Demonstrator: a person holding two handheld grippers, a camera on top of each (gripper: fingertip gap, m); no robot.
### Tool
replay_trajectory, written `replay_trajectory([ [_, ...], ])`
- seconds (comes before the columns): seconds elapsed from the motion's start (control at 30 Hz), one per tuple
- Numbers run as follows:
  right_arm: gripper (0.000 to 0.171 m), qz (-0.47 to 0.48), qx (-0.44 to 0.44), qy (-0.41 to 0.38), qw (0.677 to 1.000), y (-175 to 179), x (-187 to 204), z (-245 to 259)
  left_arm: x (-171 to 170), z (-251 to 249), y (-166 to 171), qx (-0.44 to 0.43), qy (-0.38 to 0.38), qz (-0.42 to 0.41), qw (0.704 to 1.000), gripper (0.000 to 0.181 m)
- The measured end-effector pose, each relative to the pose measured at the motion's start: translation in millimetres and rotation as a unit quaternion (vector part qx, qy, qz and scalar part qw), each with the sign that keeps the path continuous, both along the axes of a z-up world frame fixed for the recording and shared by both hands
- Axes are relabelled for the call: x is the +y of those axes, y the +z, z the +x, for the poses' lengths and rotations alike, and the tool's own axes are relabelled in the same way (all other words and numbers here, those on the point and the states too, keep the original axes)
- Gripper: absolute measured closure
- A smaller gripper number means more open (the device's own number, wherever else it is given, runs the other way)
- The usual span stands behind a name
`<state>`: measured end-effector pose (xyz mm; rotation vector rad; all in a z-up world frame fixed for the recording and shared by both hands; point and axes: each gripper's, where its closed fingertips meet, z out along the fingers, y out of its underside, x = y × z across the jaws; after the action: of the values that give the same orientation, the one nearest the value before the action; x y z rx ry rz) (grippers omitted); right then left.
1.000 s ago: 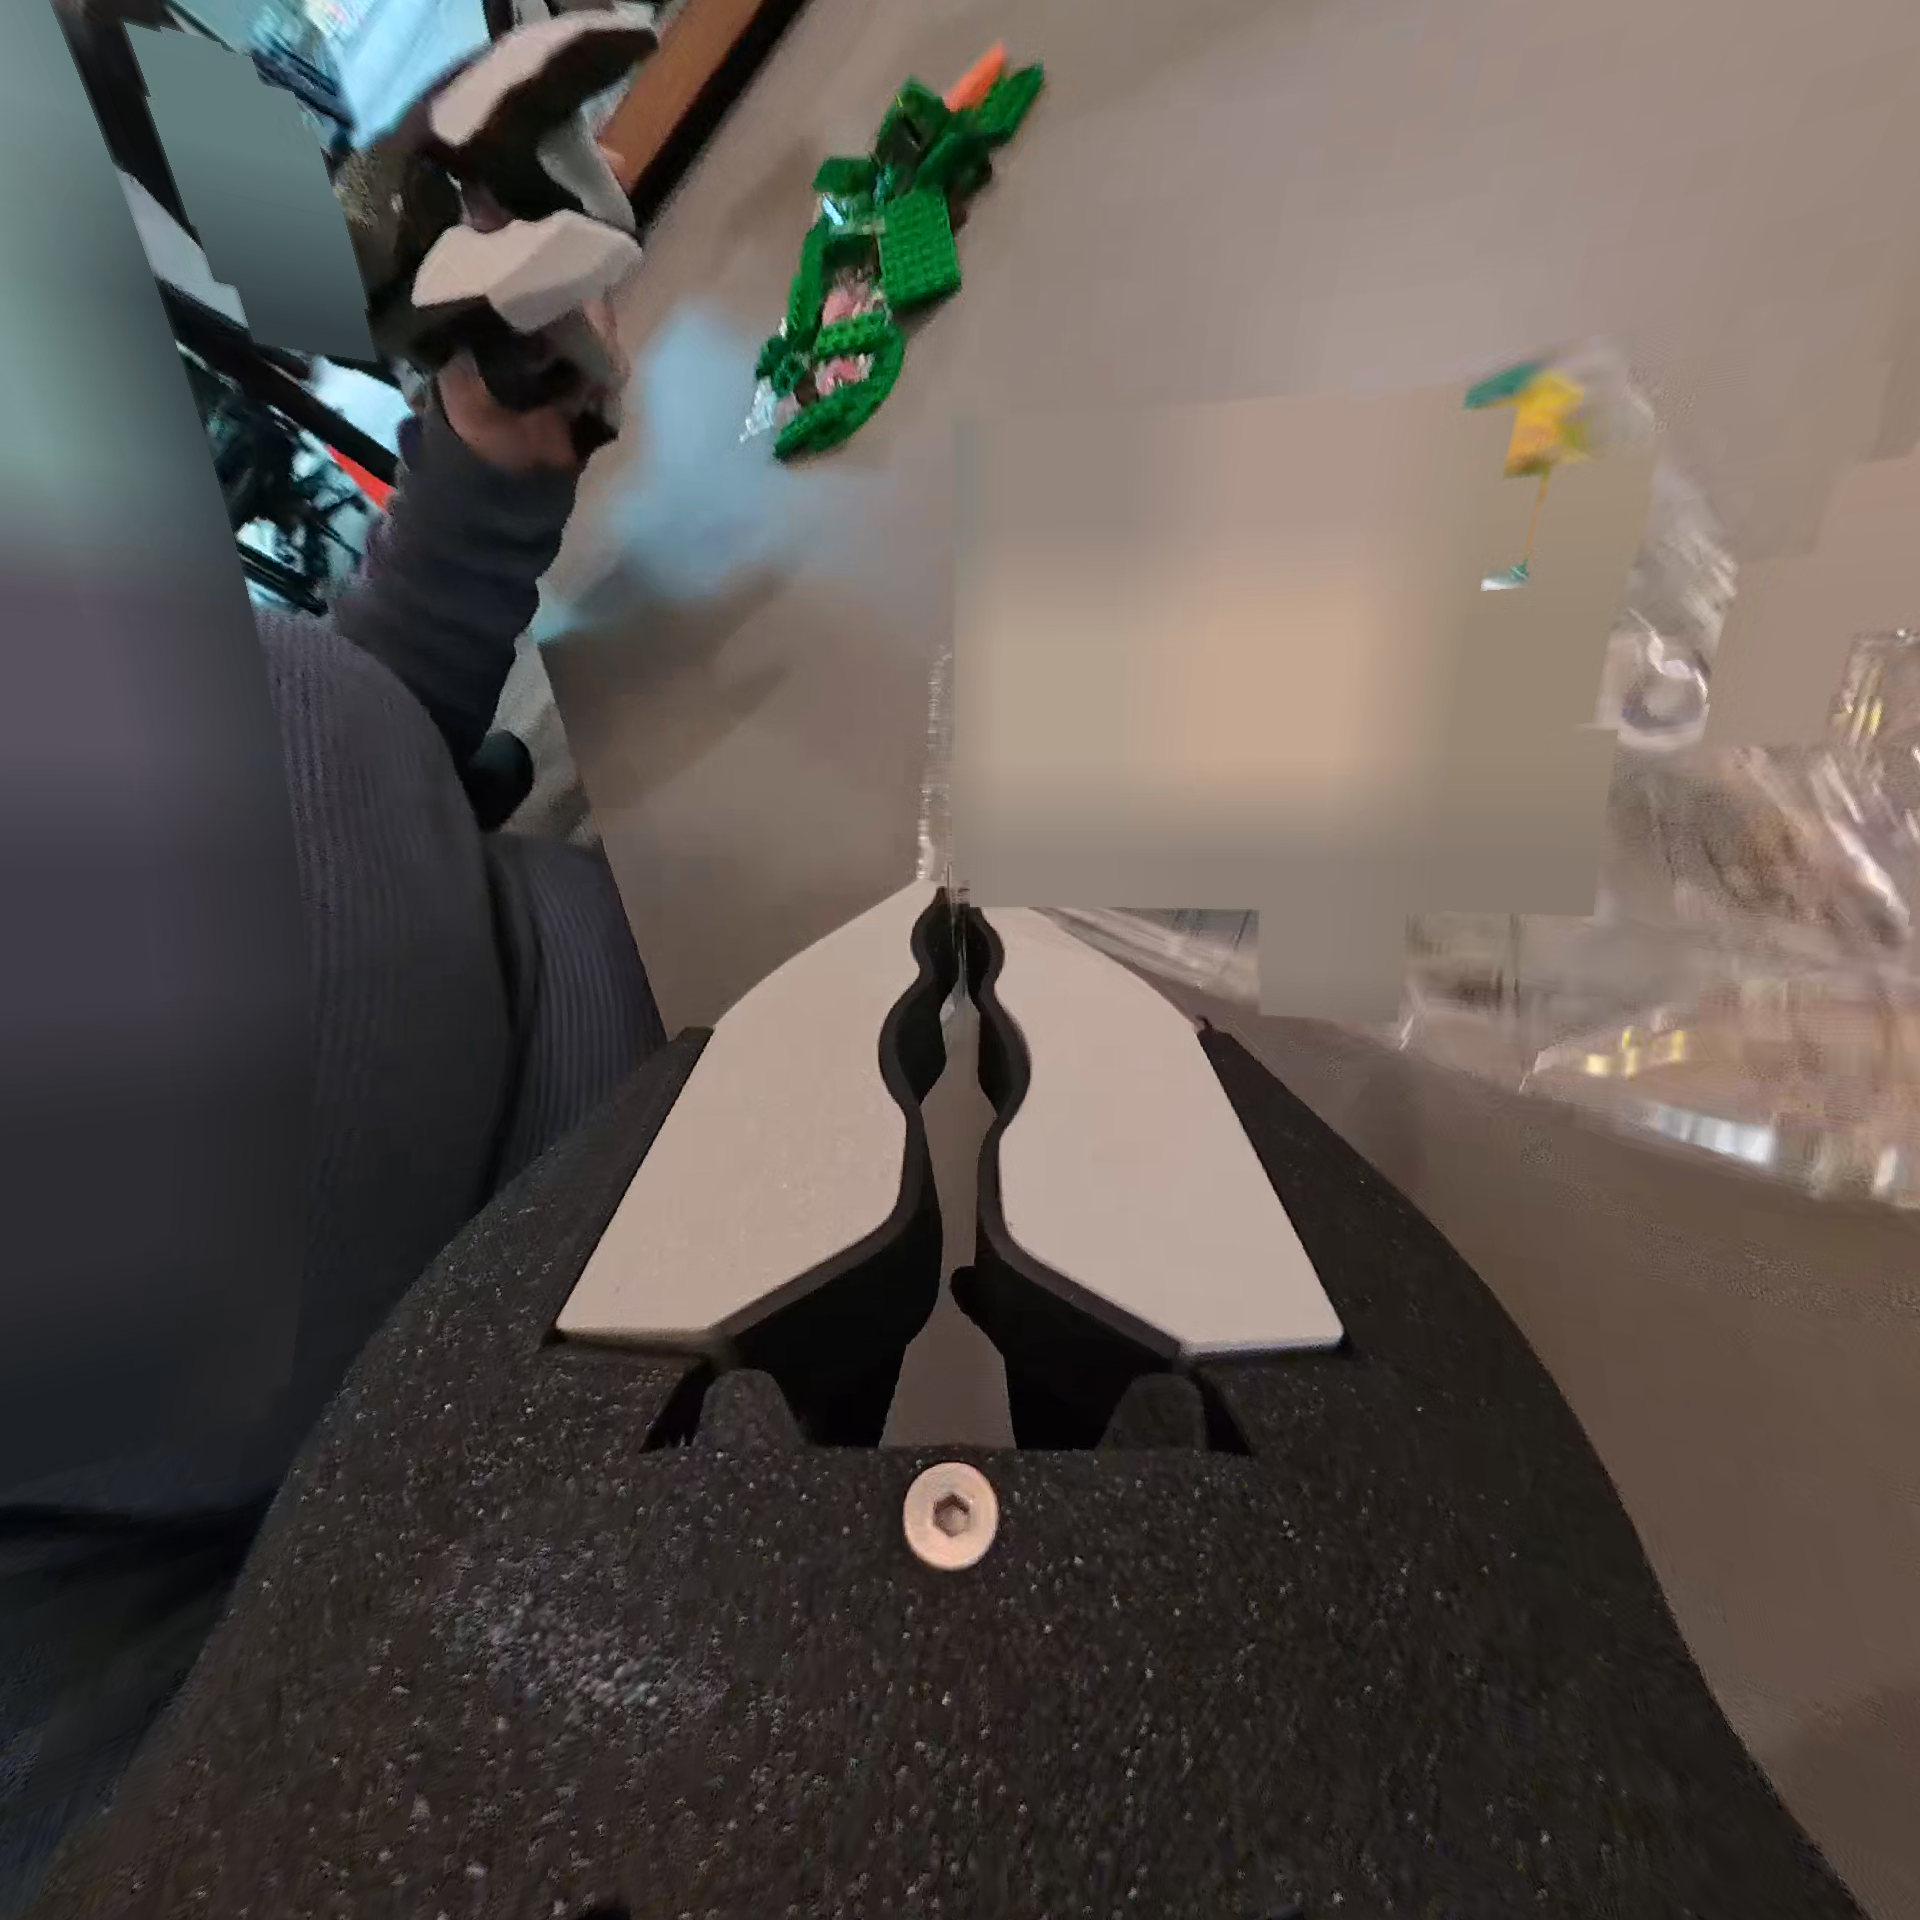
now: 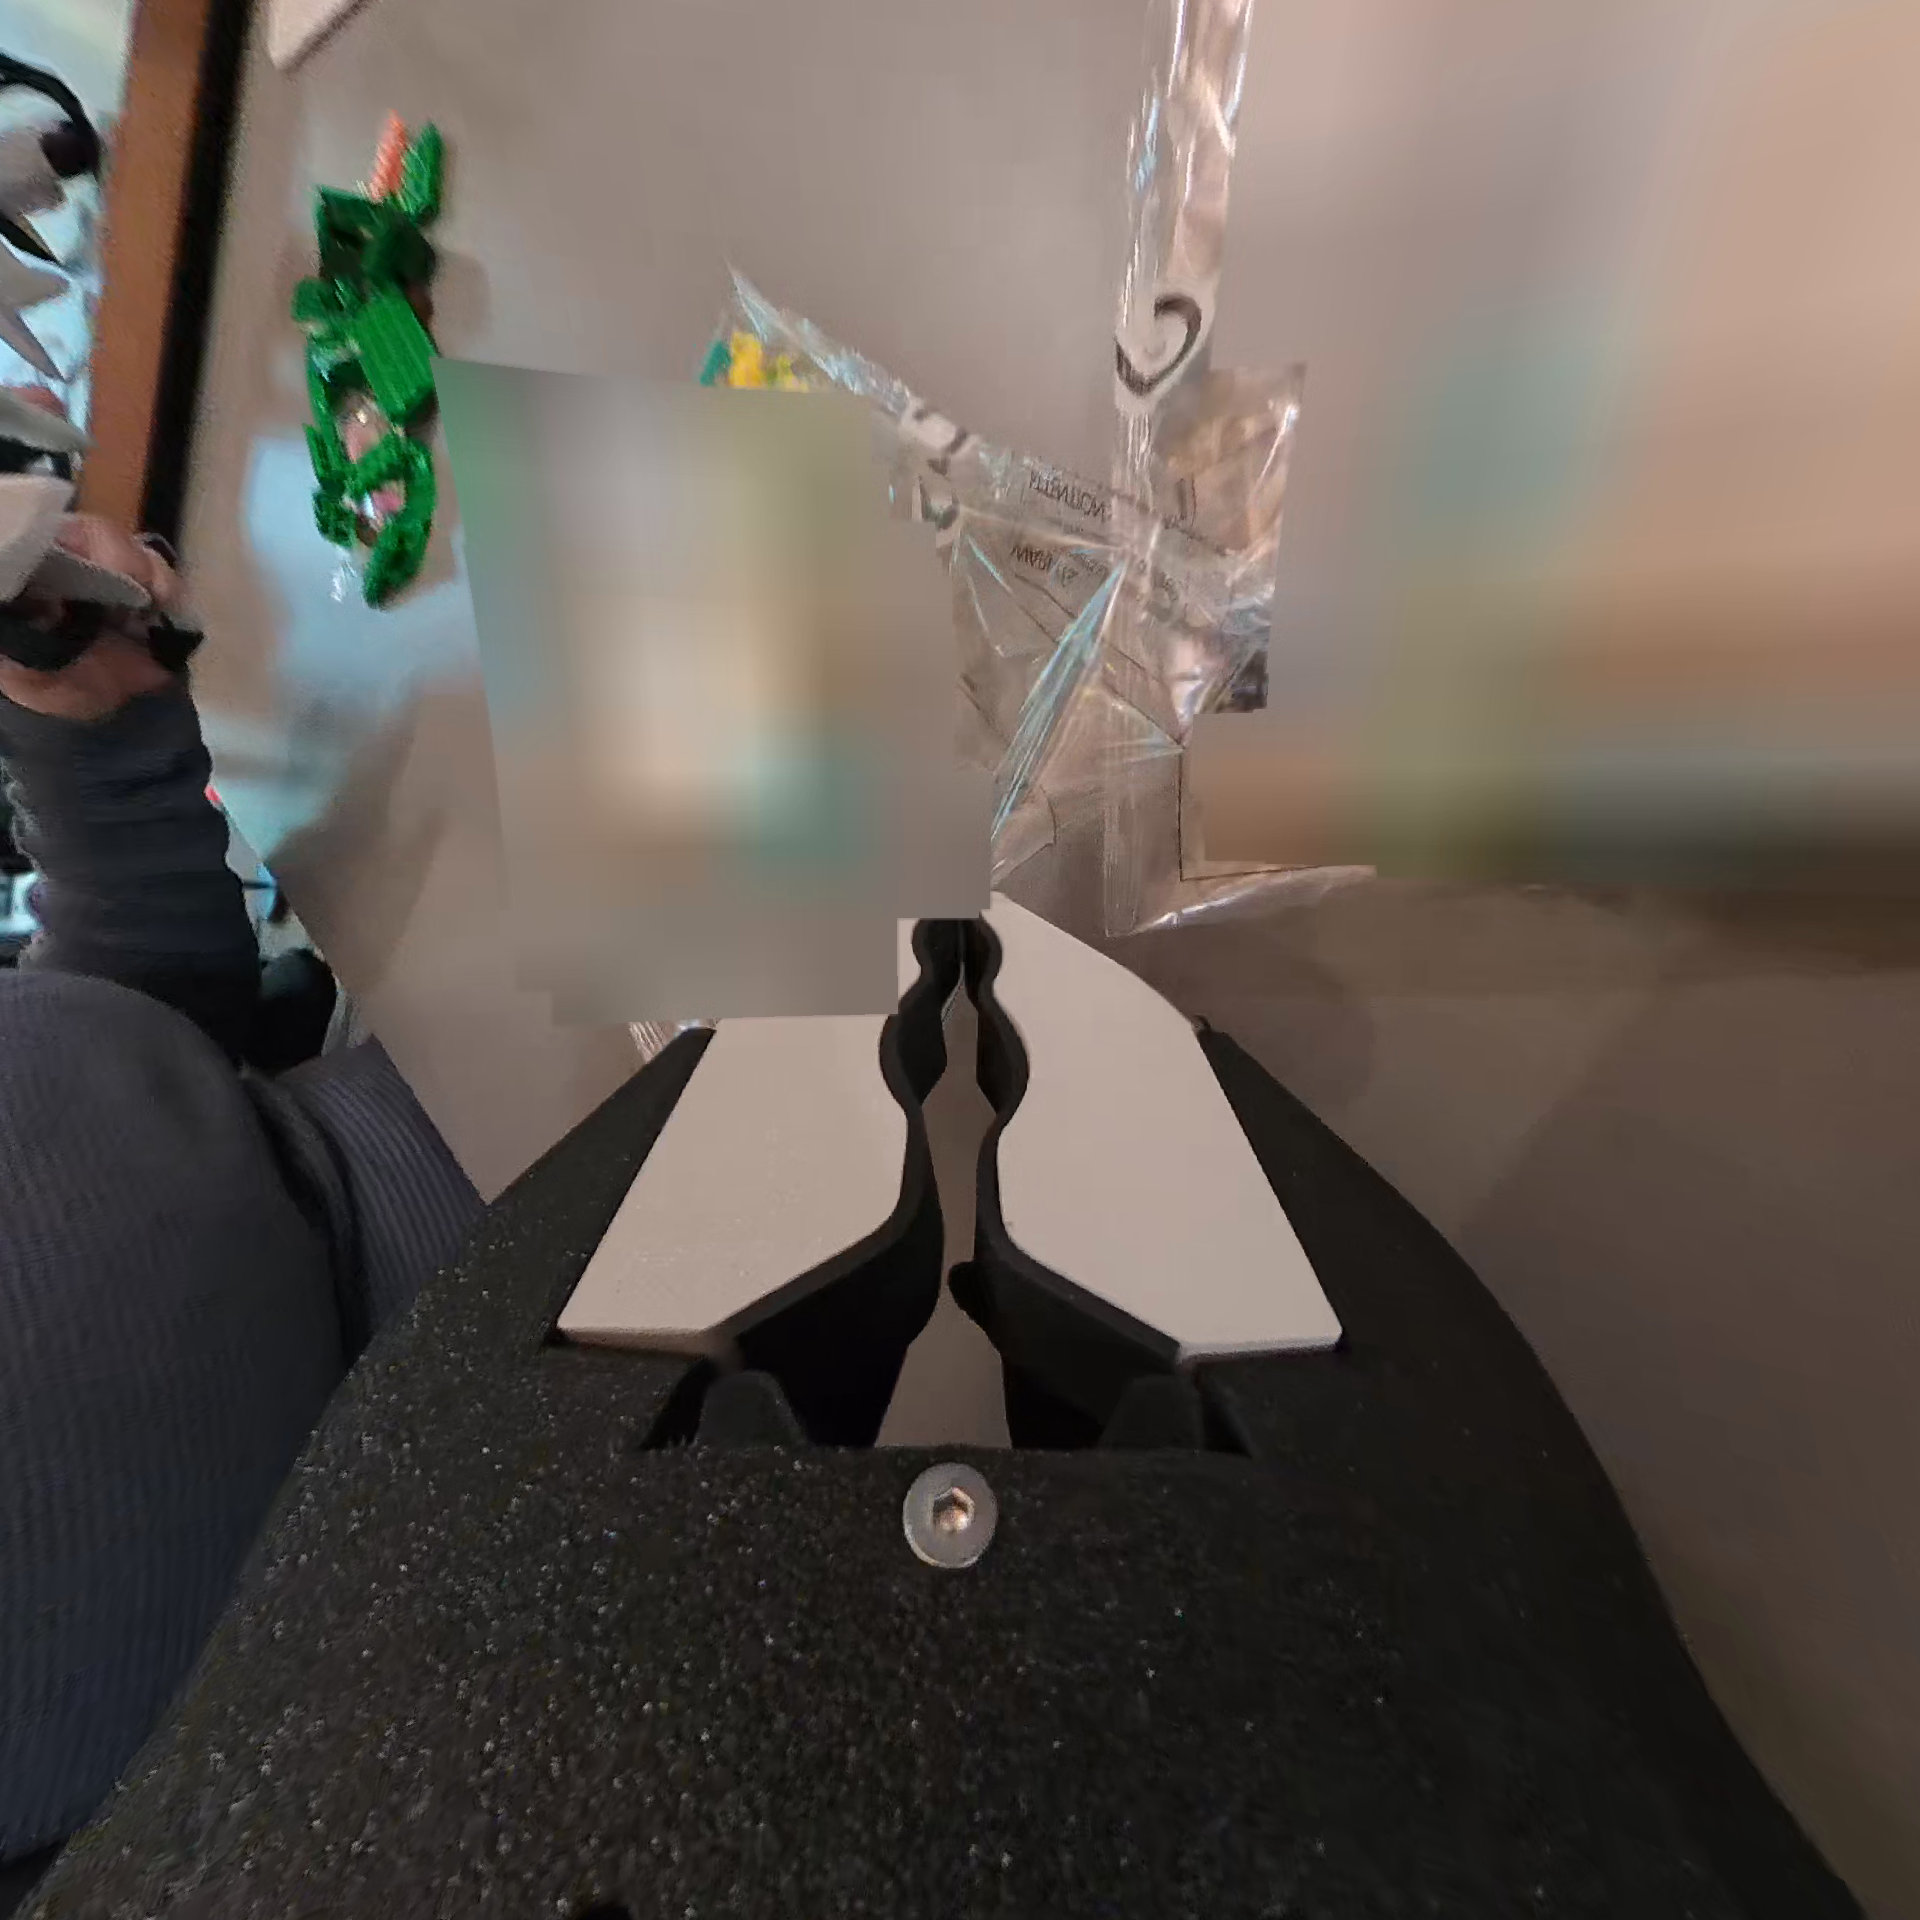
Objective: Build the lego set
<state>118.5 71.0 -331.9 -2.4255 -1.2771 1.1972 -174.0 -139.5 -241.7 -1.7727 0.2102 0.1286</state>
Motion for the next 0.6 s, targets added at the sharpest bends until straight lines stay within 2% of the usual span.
replay_trajectory([
  [0.17,0.171,0.048,0.063,-0.029,0.996,26,8,-4,-4,-10,5,-0.005,0.012,0.008,1.000,0.107],
  [0.27,0.171,0.109,0.108,-0.043,0.987,50,16,-9,-6,-15,7,-0.004,0.019,0.009,1.000,0.107],
  [0.43,0.171,0.231,0.160,-0.177,0.943,89,66,-1,-15,-37,11,0.012,0.058,0.004,0.998,0.107],
  [0.53,0.171,0.290,0.126,-0.259,0.913,92,92,20,-27,-59,19,0.008,0.096,0.009,0.995,0.107],
  [0.6,0.171,0.299,0.087,-0.278,0.909,83,100,28,-35,-72,23,-0.001,0.115,0.013,0.993,0.107],
])
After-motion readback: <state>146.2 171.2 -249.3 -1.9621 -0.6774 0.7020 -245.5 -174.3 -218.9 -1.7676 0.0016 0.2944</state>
